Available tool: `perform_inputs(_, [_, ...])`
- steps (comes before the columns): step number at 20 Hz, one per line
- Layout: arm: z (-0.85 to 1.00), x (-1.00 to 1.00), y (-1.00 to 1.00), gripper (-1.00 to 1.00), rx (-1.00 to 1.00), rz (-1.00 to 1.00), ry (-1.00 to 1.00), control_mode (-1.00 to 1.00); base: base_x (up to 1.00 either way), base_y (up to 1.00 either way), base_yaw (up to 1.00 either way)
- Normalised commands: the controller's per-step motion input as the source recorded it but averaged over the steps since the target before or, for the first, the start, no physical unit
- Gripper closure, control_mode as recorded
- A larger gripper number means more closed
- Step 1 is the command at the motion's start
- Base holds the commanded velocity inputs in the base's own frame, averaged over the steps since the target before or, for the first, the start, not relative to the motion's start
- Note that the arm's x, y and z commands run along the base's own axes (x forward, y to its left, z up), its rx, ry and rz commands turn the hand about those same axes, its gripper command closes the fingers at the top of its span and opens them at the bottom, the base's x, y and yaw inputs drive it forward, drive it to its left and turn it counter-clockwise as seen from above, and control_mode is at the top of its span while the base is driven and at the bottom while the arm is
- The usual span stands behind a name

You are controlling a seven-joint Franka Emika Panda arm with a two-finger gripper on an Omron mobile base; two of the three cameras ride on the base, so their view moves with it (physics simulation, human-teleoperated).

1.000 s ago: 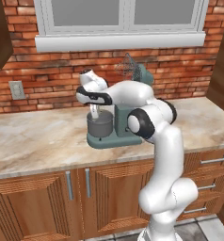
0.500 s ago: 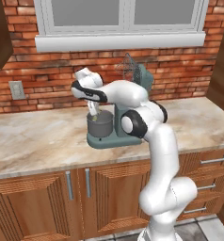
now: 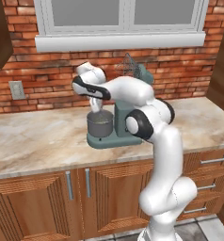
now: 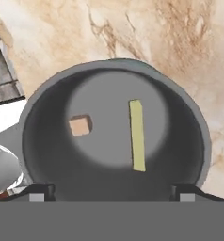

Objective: Add butter and sugar cubes to the stand mixer bowl and then turn on the stand mixer to begin making frosting.

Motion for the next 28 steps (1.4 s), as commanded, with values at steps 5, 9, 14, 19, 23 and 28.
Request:
perform_inputs(5, [0.45, -0.69, -0.26, -1.0, 0.15, 0.0, -0.27, -1.0, 0.0, 0.0, 0.0])
perform_inputs(9, [0.34, -0.96, -0.22, -1.0, 0.14, 0.01, -0.28, -1.0, 0.0, 0.0, 0.0])
perform_inputs(14, [0.34, -1.0, -0.1, -1.0, 0.14, 0.03, -0.29, -1.0, 0.0, 0.0, 0.0])
perform_inputs(19, [0.56, -1.0, -0.67, -1.0, 0.09, 0.01, -0.23, -1.0, 0.0, 0.0, 0.0])
perform_inputs(23, [0.39, -0.97, -0.95, -1.0, 0.06, 0.0, -0.09, -1.0, 0.0, 0.0, 0.0])
perform_inputs(28, [0.1, -0.66, -1.0, -1.0, 0.06, 0.01, 0.0, -1.0, 0.0, 0.0, 0.0])
